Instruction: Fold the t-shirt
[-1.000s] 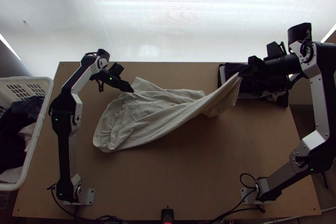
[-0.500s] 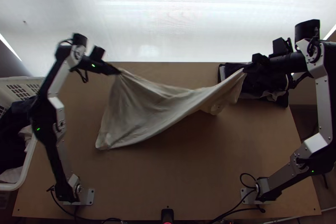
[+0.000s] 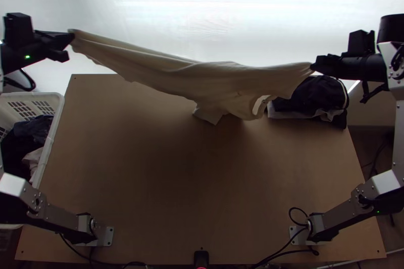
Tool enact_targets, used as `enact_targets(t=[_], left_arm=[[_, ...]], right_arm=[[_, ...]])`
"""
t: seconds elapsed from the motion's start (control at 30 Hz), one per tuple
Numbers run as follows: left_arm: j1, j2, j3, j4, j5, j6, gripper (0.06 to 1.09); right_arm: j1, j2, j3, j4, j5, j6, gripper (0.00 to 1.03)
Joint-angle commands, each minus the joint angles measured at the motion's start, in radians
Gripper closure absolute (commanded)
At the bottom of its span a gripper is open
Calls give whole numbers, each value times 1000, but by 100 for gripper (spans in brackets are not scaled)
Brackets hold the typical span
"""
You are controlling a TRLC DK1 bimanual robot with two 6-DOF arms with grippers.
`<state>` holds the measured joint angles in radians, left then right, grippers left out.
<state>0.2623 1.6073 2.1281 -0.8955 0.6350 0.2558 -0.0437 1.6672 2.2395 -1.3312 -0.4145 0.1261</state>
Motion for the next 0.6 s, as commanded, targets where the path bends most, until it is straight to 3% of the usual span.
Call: enact_targets(t=[0.0, 0.2, 0.37, 0.57], left_arm=[[77, -122, -14, -39, -9, -7, 105], [120, -196, -57, -37, -9, 2, 105], [149, -294, -114, 18, 5, -18, 105], [134, -409, -155, 89, 15, -56, 105]], right_arm=[[-27, -44, 72, 81, 20, 23, 100], [-51, -159, 62, 247, 28, 26, 100], [-50, -323, -27, 472, 54, 26, 100], [-33, -429, -29, 541, 62, 33, 100]])
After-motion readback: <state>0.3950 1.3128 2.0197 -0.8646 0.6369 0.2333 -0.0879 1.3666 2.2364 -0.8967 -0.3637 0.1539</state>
